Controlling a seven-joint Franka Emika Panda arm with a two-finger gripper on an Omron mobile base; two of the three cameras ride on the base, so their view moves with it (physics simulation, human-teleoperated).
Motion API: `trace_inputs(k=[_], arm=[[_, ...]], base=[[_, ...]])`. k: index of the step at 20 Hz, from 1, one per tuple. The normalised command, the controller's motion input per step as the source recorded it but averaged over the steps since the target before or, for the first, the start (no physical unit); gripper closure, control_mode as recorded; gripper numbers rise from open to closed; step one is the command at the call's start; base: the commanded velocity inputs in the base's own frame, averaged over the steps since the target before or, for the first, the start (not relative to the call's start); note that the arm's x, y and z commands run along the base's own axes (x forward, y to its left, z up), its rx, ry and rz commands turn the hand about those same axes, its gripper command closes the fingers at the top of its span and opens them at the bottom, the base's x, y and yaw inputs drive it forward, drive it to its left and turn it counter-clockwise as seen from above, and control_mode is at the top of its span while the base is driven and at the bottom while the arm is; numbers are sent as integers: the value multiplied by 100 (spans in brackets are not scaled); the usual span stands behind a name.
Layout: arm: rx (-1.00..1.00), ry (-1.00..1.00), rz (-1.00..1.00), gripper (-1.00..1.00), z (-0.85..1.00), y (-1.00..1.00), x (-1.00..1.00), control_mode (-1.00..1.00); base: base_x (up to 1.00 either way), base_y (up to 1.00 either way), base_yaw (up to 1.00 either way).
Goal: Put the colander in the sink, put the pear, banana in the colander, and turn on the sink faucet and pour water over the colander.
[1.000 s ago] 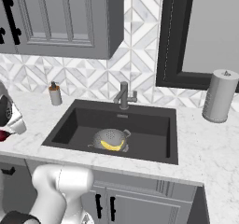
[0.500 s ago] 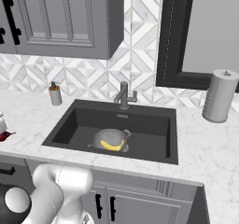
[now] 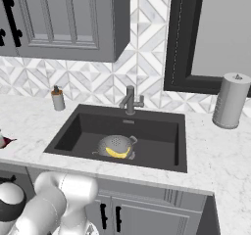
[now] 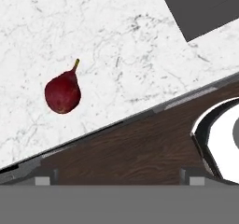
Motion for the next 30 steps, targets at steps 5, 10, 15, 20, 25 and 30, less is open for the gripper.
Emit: trace_inputs(k=[5, 10, 15, 20, 25, 30], arm=[[0, 0, 3, -100, -23, 19, 35, -100], [0, 0, 4, -100, -18, 26, 41, -100], [0, 0, 4, -100, -20, 40, 37, -100], [0, 0, 3, -100, -26, 28, 28, -100], [0, 0, 0, -100, -34, 10, 10, -100], [0, 0, 0, -100, -36, 13, 14, -100]], base=[[0, 0, 0], [0, 0, 0], [0, 0, 0], [0, 0, 0], [0, 0, 0], [0, 0, 0]])
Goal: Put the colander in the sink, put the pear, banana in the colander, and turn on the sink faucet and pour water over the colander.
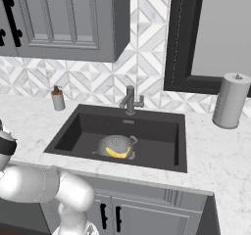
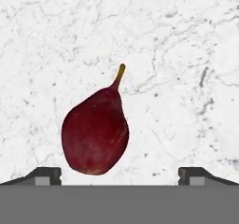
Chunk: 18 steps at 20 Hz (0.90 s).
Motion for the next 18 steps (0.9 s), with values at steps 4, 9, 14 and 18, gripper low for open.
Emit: trace_inputs(k=[4, 9, 14, 18], arm=[[0, 0, 0, -100, -34, 15, 22, -100], [0, 0, 0, -100, -27, 24, 23, -100], [0, 0, 0, -100, -23, 24, 13, -100], [0, 0, 0, 100, -26, 16, 1, -100]], base=[[0, 0, 0], [0, 0, 0], [0, 0, 0], [0, 0, 0]])
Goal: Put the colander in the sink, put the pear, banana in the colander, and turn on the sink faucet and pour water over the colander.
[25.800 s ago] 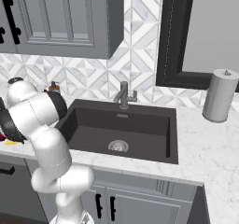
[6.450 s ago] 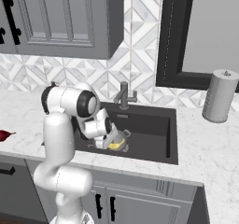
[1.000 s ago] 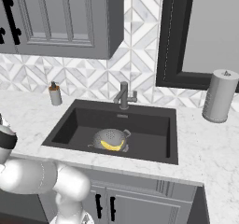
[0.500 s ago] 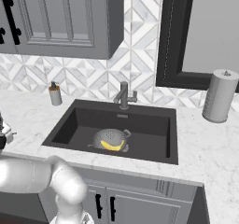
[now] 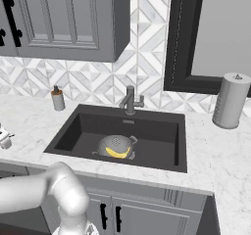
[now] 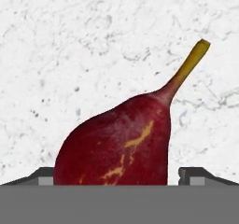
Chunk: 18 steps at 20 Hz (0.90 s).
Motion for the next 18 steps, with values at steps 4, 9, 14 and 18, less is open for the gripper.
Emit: trace_inputs(k=[4, 9, 14, 18], arm=[[1, -1, 0, 100, -24, -2, -4, -100], [5, -8, 0, 100, -4, -13, -23, -100], [3, -16, -5, 100, 58, -48, -46, -100], [3, -14, -20, 100, 83, -99, -32, -100]], base=[[0, 0, 0], [0, 0, 0], [0, 0, 0], [0, 0, 0]])
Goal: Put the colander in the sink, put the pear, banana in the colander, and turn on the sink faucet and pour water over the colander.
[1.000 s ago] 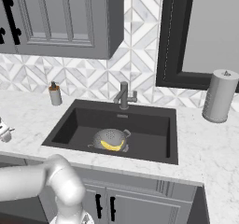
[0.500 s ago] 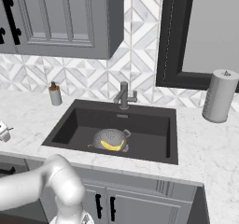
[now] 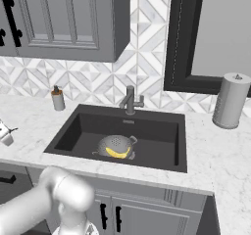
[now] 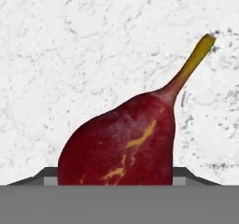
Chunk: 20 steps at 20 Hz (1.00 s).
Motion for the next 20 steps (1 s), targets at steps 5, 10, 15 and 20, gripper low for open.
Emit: trace_inputs(k=[5, 10, 15, 20], arm=[[3, -1, -20, 100, 76, -100, -10, -100], [0, 3, -20, 100, 72, -100, 0, -100], [0, 18, -20, 100, 53, -100, 0, -100], [0, 34, -19, 100, 14, -100, 0, -100]], base=[[0, 0, 0], [0, 0, 0], [0, 0, 0], [0, 0, 0]])
